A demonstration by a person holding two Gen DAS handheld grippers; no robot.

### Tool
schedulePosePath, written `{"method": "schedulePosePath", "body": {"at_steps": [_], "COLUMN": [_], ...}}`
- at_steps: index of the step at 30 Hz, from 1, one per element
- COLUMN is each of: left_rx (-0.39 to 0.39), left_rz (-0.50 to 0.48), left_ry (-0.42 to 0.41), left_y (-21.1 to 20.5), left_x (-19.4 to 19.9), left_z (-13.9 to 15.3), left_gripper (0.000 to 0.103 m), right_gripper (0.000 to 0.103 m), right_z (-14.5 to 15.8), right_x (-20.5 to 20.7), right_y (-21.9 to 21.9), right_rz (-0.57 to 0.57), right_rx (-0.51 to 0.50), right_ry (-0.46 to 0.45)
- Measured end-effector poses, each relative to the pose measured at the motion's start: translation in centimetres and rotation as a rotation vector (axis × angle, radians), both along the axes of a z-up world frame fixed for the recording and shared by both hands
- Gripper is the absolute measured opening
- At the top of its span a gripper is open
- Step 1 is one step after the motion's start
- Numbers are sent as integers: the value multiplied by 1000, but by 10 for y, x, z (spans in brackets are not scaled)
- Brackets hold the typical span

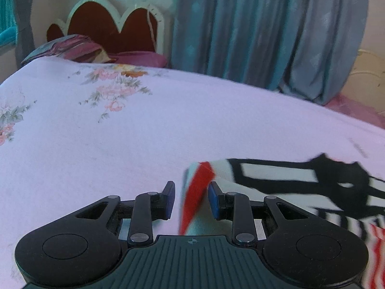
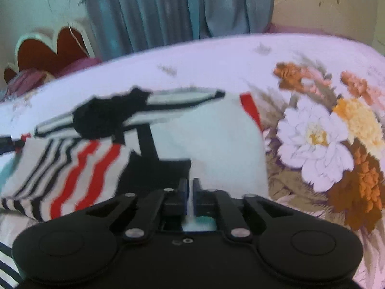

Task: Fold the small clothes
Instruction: 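Fold the held side edge inward with the left gripper and release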

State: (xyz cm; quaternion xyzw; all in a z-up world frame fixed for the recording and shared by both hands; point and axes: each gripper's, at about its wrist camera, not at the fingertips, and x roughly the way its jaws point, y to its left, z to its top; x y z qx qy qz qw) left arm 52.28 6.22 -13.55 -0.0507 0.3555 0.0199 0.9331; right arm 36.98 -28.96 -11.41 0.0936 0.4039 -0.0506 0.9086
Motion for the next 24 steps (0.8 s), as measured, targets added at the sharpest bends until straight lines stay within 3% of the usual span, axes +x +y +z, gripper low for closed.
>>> {"method": "schedulePosePath", "body": {"at_steps": [2,5,10,16,24], "left_rx": [-12,-47,-22,49,-1], "left_rz": [-27,-56,-99,-122,-104], "left_ry": [1,16,37,34,42], "left_y": [-1,-5,-17,-19,-22], "left_x": [-17,-49,-93,-104,-116], "left_z": [6,9,-3,-17,1], "left_gripper": [29,29,29,29,29], "right_gripper": [21,21,21,20,23], "right_z": [10,16,5,-13,6], "right_x": [-4,-2,6,13,-4], "right_y": [3,17,38,46,49], "right_rz": [14,60,107,135,148], "right_rx": [21,31,7,-91,-62], "right_ry": [-47,-61,-10,46,22]}}
